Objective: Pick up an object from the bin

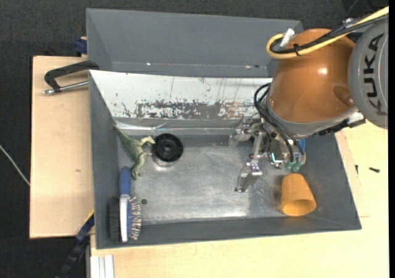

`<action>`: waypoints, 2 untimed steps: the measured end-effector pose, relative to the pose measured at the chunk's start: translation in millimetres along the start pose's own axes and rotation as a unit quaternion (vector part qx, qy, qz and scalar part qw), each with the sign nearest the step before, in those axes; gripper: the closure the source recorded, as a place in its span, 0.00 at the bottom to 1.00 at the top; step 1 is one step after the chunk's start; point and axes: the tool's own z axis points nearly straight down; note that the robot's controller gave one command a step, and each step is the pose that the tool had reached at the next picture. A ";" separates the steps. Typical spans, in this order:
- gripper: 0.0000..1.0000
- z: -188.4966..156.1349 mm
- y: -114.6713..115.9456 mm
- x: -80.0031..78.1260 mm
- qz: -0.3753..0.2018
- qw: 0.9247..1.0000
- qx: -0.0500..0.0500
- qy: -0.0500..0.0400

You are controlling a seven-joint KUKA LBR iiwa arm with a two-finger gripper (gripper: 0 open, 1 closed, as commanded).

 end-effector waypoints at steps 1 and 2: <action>0.00 120.0 113.6 -49.8 0.091 0.996 -0.001 0.002; 0.00 140.1 141.1 -42.0 -0.069 0.998 0.000 -0.002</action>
Offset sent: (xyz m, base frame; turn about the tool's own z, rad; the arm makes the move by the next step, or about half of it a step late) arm 0.0505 0.1085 -0.1168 0.1884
